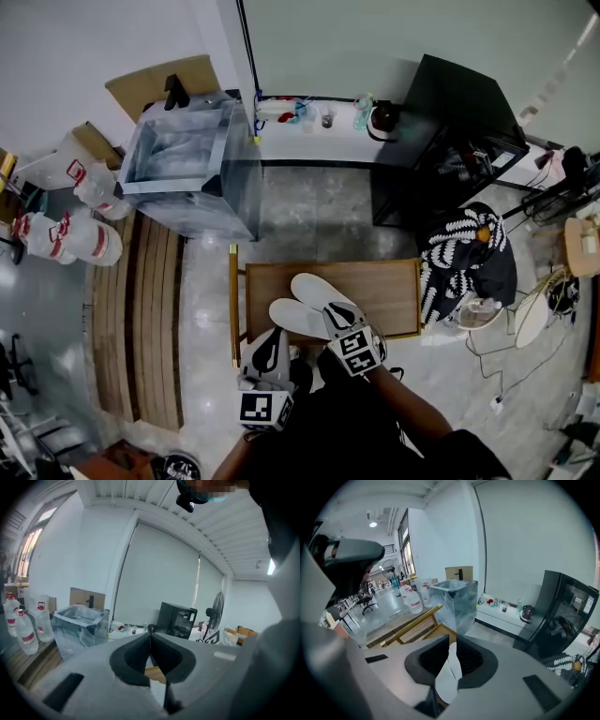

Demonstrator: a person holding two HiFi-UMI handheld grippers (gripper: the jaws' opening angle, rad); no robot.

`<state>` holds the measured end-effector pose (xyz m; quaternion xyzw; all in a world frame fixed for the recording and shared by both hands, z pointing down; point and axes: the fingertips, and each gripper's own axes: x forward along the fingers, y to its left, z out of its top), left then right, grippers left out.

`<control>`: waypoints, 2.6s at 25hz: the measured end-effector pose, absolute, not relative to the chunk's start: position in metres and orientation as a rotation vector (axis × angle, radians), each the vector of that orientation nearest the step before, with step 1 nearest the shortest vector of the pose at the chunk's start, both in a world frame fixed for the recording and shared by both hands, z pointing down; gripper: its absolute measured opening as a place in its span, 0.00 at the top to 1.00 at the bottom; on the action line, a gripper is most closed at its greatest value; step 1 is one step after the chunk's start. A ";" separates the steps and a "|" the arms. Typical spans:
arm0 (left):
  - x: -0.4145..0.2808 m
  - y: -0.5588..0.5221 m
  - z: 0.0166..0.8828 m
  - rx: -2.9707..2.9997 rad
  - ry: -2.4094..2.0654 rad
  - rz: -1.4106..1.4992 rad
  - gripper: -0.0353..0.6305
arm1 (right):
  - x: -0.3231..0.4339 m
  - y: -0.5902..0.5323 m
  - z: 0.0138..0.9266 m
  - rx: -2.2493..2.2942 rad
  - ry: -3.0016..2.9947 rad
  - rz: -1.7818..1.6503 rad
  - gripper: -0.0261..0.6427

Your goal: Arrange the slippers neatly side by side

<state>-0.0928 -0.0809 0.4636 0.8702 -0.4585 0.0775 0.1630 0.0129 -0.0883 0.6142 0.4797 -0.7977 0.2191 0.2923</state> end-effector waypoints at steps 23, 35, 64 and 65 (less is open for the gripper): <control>-0.087 -0.094 0.486 2.428 -1.280 0.320 0.92 | 0.031 -0.092 0.786 0.926 -1.844 0.610 0.84; -0.087 -0.101 0.489 2.414 -1.300 0.328 0.92 | 0.033 -0.096 0.818 0.880 -1.799 0.620 0.84; -0.074 -0.092 0.478 2.491 -1.231 0.300 0.92 | 0.069 -0.092 0.781 1.098 -1.794 0.679 0.92; -0.074 -0.090 0.479 2.494 -1.226 0.295 0.92 | 0.072 -0.092 0.778 1.116 -1.792 0.683 0.92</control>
